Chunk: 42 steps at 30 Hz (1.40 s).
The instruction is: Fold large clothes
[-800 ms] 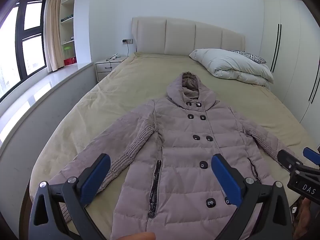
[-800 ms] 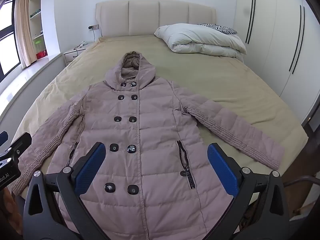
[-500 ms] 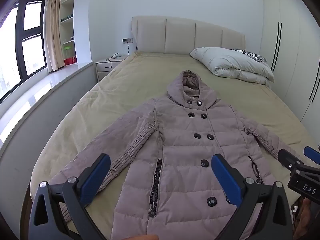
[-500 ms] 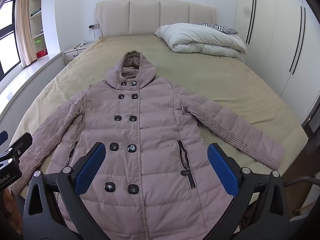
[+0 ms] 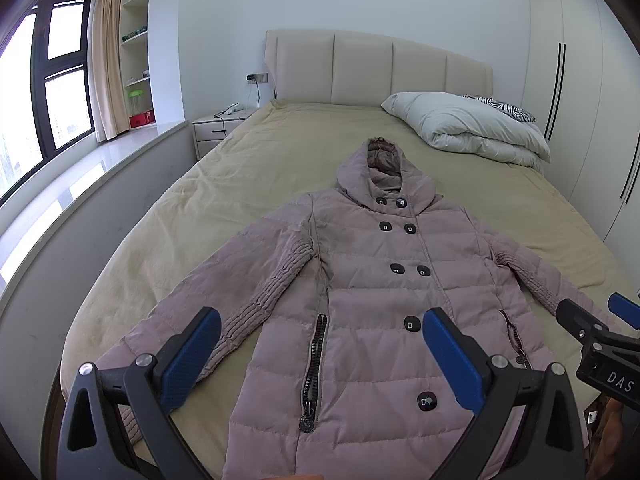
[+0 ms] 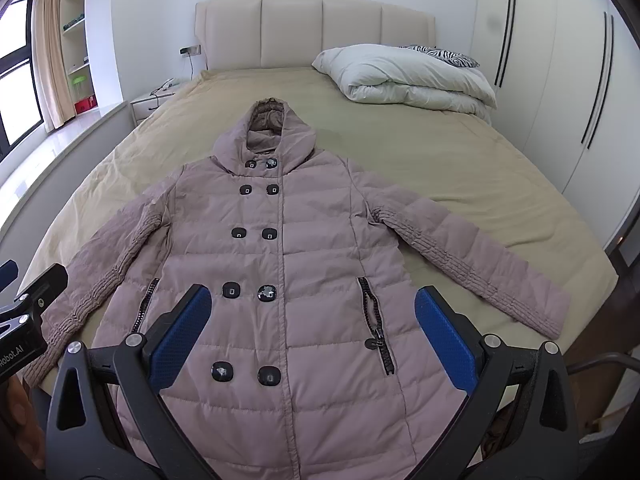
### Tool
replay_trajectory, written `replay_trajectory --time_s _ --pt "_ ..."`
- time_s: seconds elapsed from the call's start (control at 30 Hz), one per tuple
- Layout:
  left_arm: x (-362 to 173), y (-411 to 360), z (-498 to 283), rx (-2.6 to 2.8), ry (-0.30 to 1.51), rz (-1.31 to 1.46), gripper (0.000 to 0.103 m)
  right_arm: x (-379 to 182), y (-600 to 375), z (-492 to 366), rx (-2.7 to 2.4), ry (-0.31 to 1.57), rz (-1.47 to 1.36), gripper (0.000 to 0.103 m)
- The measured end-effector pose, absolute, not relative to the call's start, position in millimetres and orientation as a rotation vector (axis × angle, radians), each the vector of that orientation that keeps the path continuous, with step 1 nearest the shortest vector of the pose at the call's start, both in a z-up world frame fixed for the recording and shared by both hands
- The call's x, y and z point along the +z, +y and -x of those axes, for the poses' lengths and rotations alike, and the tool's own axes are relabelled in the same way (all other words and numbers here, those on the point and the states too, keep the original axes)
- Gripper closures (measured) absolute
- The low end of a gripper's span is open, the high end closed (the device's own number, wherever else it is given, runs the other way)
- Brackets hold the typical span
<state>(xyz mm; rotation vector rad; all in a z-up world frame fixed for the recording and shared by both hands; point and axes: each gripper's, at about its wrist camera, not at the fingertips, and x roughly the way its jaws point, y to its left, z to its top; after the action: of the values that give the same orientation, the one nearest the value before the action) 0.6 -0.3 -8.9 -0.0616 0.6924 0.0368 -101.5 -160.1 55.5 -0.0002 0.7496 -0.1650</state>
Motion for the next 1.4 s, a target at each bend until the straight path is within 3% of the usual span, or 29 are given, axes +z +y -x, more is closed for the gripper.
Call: replay_trajectory --time_s 1.4 --pt "-11.2 -0.8 -1.1 0.039 0.699 0.063 0.000 44.5 -154.1 103.2 -0.162 0.760 0.003 0.000"
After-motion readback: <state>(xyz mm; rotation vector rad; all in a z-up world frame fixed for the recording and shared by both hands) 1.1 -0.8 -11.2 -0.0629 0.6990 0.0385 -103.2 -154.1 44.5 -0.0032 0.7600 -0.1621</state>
